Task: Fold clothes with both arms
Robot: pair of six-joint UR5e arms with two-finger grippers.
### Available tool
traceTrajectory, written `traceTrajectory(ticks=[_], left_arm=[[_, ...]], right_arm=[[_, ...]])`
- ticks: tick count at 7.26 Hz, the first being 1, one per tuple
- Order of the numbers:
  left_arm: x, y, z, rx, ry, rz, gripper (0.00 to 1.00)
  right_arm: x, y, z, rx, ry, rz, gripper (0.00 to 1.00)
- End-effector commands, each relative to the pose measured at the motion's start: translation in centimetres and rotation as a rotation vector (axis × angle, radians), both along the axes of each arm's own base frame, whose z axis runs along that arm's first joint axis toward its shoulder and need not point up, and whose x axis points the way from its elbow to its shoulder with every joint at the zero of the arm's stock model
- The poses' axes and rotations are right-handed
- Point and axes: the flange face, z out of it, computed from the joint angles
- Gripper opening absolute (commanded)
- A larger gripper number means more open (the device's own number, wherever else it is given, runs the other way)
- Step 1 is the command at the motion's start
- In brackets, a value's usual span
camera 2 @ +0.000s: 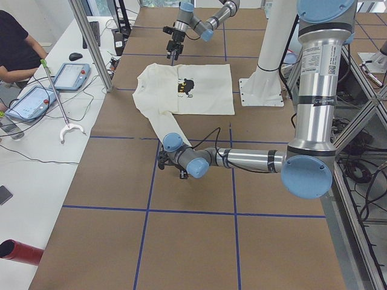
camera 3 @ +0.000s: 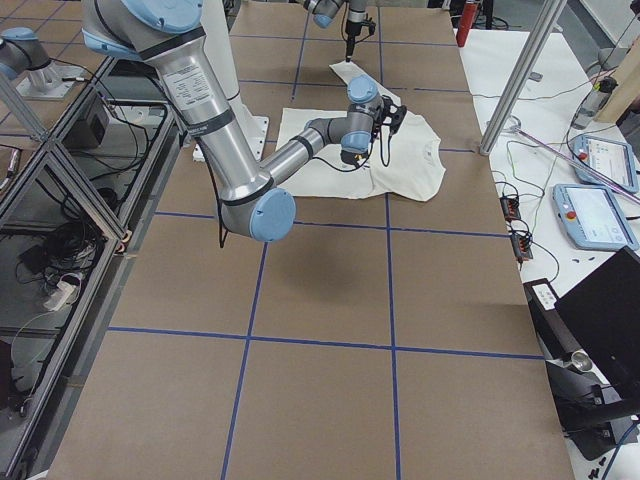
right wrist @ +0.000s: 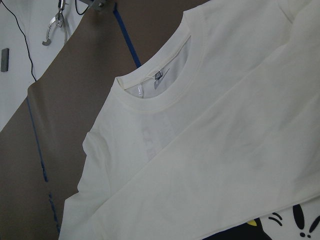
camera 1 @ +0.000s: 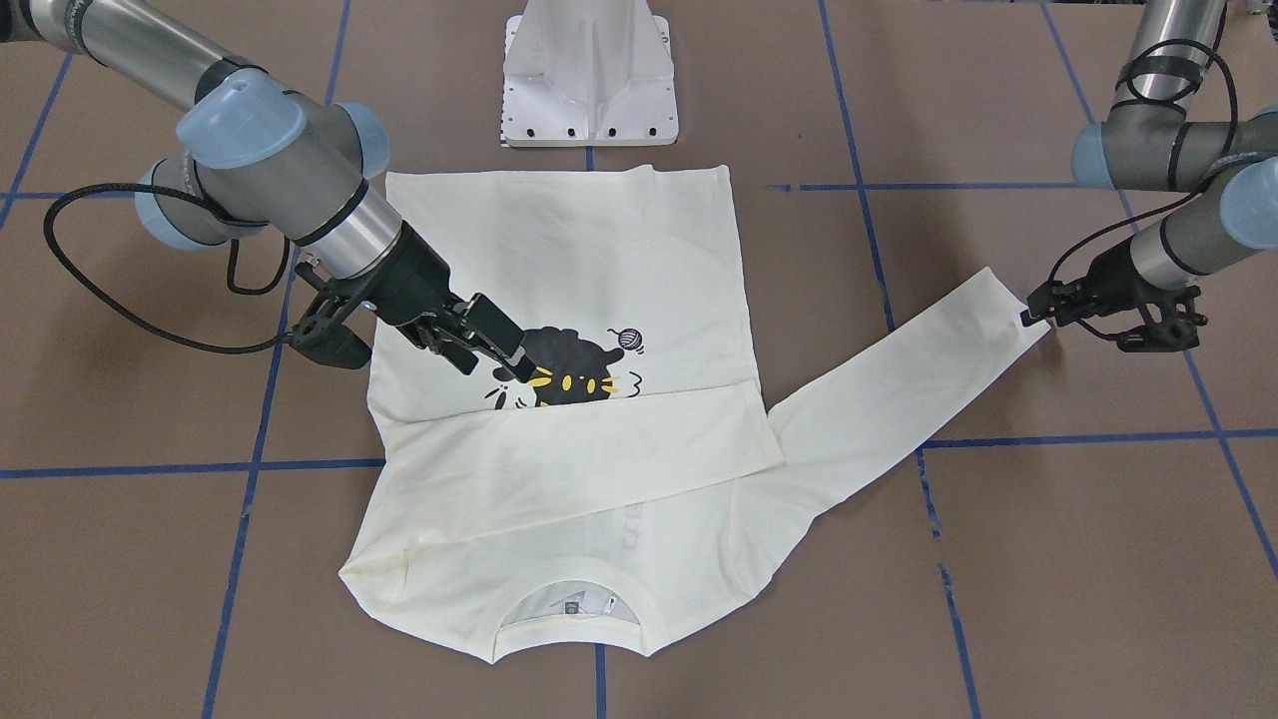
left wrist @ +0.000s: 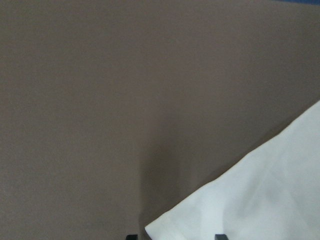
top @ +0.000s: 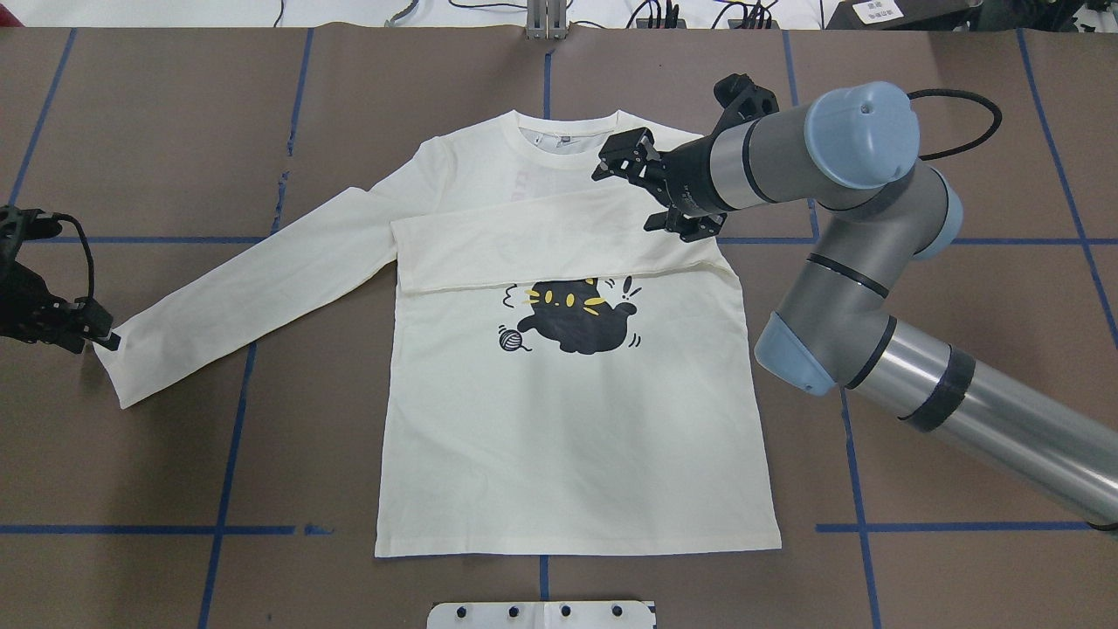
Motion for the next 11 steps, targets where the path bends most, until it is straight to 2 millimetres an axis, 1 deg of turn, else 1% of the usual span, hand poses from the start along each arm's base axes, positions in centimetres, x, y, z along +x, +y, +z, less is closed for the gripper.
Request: traceTrajectory(ticks=[1,2,3,4,5,6,7,8,9,10,11], left_arm=[[0.1,-0.1,0.3,-0.007,-0.004,0.001,0.37],[0.1,-0.1,0.3,-0.007,-0.004,0.001,0.13],[0.2,-0.1,0.3,-0.009,-0.003,0.001,0.0],[0.3,-0.3,-0.3,-0.011,0.005,-0.004,0.0],[0.7,-0.4,-4.4,-0.027,0.07,-0.019,0.0],[1.3,0.1,-10.1,-0.083,0.186,0.002,0.0],[3.1,-2.4,-16.9,-0.104,0.254,-0.032,0.0],[6.9,-5.1,-24.9,-0.155,0.306,-0.067,0.0],[13.5,-5.4,-32.0,-0.22,0.336,-0.043,0.0],[18.2,-8.8,-39.4,-0.193,0.36,-0.076,0.0],[22.1,-10.5,-46.5,-0.1,0.39,-0.166,0.0]], right_arm=[[1.2,1.0,1.3,-0.002,0.006,-0.008,1.0],[1.2,1.0,1.4,-0.003,0.007,-0.008,1.0],[1.3,1.0,1.6,-0.004,0.008,-0.006,1.0],[1.7,1.1,1.5,-0.001,0.005,-0.003,1.0],[3.2,1.1,1.1,0.006,-0.007,0.002,1.0],[6.4,0.8,2.7,-0.012,-0.003,-0.003,1.0],[10.6,-0.8,4.4,-0.009,0.011,-0.025,1.0],[15.0,-1.7,8.1,-0.003,0.05,-0.037,1.0],[18.4,-1.6,12.3,0.037,0.104,-0.057,1.0],[21.0,-1.4,15.4,0.08,0.154,-0.067,1.0],[21.7,-1.3,16.4,0.081,0.168,-0.066,1.0]])
